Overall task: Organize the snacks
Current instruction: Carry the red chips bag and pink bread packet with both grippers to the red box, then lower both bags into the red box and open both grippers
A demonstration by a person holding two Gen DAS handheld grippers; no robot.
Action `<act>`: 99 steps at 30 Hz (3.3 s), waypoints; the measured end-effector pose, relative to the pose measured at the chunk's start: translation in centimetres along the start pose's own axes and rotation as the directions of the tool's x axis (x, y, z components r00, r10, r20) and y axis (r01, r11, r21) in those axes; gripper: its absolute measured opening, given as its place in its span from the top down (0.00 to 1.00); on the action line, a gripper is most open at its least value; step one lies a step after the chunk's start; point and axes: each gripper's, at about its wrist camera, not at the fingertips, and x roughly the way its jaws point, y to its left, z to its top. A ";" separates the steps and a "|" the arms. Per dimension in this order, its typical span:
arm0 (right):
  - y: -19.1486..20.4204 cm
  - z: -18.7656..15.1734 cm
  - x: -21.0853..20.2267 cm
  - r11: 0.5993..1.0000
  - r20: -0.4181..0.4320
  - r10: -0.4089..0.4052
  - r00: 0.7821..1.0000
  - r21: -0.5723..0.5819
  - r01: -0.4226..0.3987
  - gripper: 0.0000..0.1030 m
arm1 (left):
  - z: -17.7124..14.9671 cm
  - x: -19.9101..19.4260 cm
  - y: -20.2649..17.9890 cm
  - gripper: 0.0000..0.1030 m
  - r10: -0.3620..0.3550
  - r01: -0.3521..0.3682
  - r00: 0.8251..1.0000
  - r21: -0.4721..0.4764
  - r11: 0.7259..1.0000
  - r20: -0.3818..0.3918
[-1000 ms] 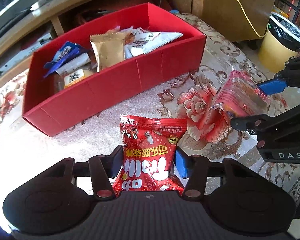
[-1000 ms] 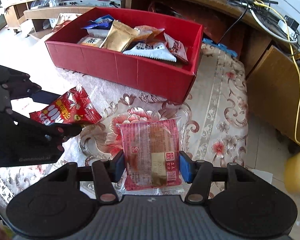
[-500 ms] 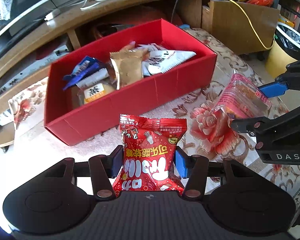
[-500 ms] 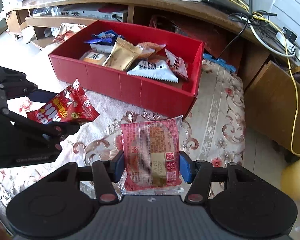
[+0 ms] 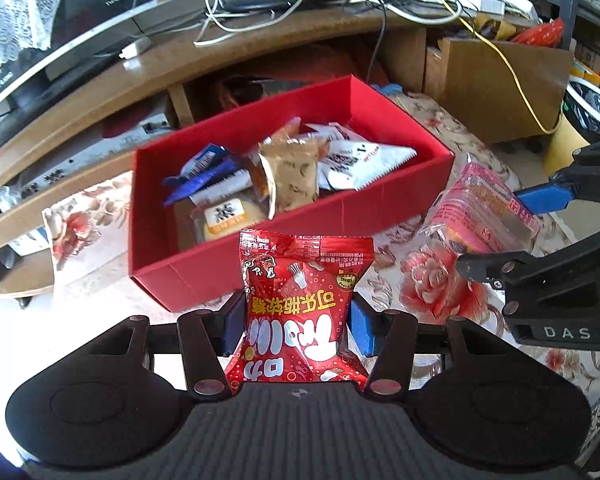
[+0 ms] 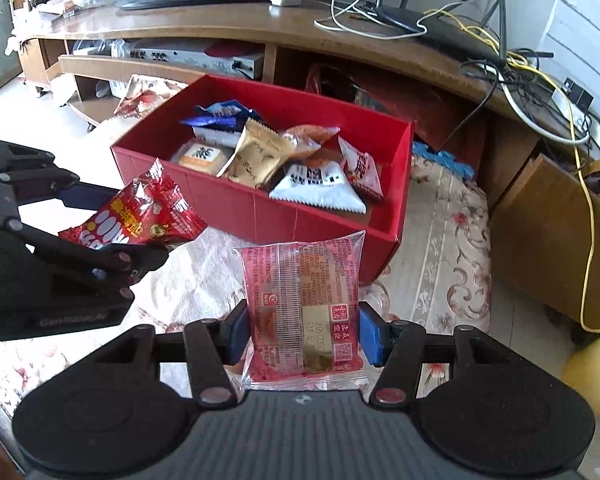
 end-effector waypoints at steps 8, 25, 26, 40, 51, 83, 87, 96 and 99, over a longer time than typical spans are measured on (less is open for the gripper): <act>0.5 1.2 -1.0 1.000 0.047 -0.003 0.999 -0.005 0.003 0.48 | 0.8 -1.1 0.8 0.41 0.022 -0.020 0.998 -0.027 0.999 0.058; 0.9 3.7 -1.7 0.999 0.113 -0.025 0.993 -0.030 0.029 0.48 | 2.8 -1.9 1.6 0.41 0.053 -0.047 0.989 -0.049 0.998 0.135; 0.7 4.1 -1.7 0.999 0.119 -0.026 0.993 -0.026 0.029 0.48 | 3.1 -2.0 1.7 0.41 0.060 -0.053 0.988 -0.049 0.997 0.144; -1.3 9.3 0.5 0.998 0.173 -0.059 0.983 0.012 0.057 0.48 | 8.0 -0.4 4.1 0.43 0.120 -0.102 0.976 -0.102 0.990 0.184; -2.2 11.0 4.5 0.998 0.137 -0.064 0.989 0.004 0.064 0.48 | 9.8 3.2 5.2 0.43 0.140 -0.124 0.980 -0.118 0.985 0.140; -3.1 10.5 9.2 1.000 0.009 -0.019 1.000 0.025 0.019 0.44 | 9.0 7.5 6.1 0.27 0.163 -0.158 0.986 -0.123 0.980 0.033; -3.4 10.0 8.5 0.999 -0.005 -0.012 1.000 0.043 0.012 0.43 | 9.0 6.9 6.0 0.25 0.161 -0.155 0.986 -0.124 0.980 0.041; -4.5 9.0 5.8 0.993 0.025 -0.026 0.999 0.115 0.023 0.42 | 8.2 5.3 5.9 0.19 0.160 -0.151 0.985 -0.131 0.980 0.059; -4.5 8.4 5.2 0.991 0.025 -0.030 0.999 0.134 0.027 0.41 | 7.5 4.8 5.5 0.16 0.159 -0.150 0.985 -0.133 0.980 0.059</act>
